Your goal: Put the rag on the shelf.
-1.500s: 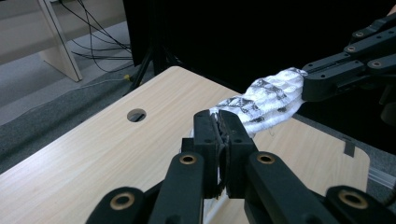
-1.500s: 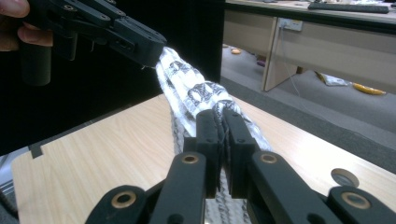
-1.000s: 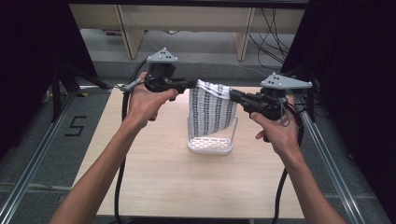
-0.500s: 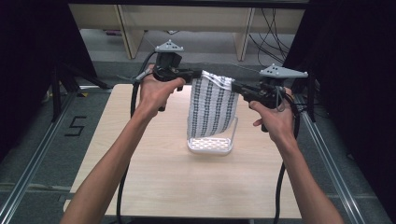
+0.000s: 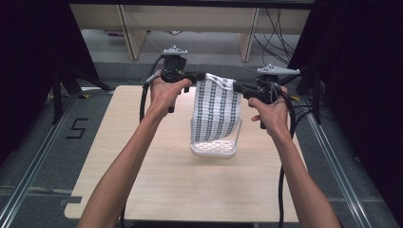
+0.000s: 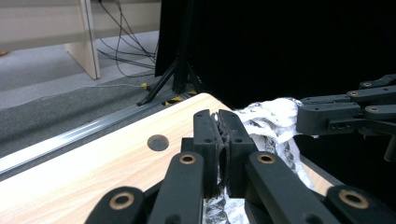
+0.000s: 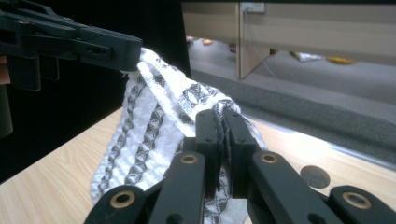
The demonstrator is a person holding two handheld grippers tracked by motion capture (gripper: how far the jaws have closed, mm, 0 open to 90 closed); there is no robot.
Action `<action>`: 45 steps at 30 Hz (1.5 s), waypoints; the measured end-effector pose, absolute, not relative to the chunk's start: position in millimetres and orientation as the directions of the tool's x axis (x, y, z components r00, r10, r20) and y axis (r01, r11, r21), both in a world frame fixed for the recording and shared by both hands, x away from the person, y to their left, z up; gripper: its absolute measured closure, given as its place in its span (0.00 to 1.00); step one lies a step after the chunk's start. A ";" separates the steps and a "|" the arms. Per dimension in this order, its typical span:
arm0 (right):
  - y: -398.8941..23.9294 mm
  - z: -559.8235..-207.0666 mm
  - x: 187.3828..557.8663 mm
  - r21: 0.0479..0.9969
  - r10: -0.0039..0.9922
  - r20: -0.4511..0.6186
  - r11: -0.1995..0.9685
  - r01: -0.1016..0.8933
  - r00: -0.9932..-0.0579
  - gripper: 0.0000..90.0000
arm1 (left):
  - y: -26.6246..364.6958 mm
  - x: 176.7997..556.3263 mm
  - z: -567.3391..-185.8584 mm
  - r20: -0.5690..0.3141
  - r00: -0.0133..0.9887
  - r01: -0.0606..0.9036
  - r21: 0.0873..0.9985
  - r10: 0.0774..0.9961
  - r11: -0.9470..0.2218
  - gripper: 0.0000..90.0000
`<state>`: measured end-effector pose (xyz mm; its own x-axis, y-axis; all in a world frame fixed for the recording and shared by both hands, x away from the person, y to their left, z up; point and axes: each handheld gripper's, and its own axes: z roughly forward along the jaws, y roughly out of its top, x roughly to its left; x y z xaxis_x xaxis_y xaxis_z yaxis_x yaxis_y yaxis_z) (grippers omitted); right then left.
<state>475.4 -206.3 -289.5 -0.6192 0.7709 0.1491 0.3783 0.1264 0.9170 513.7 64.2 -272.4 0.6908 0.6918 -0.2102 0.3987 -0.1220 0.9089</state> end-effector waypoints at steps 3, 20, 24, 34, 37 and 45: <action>-203.9 -295.5 483.5 0.906 0.773 0.154 0.138 0.399 -0.616 0.96 | 64.0 519.6 -280.6 -0.226 0.681 0.416 0.902 0.697 -0.114 0.96; -191.9 -326.3 510.0 0.841 0.821 0.130 0.206 0.500 -0.556 0.70 | 69.6 536.8 -326.0 -0.261 0.629 0.514 0.846 0.732 -0.140 0.63; -189.3 -323.6 505.9 0.840 0.825 0.128 0.204 0.502 -0.550 0.62 | 72.5 537.5 -328.5 -0.240 0.611 0.513 0.846 0.754 -0.146 0.44; -196.9 -318.0 496.6 0.846 0.812 0.124 0.214 0.489 -0.570 0.54 | 83.0 523.6 -325.3 -0.247 0.637 0.539 0.820 0.730 -0.192 0.36; -200.4 -316.9 488.8 0.839 0.808 0.168 0.183 0.512 -0.564 0.53 | 85.3 520.1 -325.5 -0.263 0.633 0.547 0.817 0.728 -0.181 0.36; -208.0 -318.3 484.0 0.846 0.798 0.144 0.208 0.491 -0.586 0.52 | 91.1 514.1 -325.5 -0.257 0.637 0.551 0.811 0.726 -0.197 0.35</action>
<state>484.0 -208.0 -318.3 -0.5858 0.7976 0.1438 0.4909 0.2080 0.8460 514.1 91.1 -325.5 0.6374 0.7263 -0.2571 0.5514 -0.1970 0.8107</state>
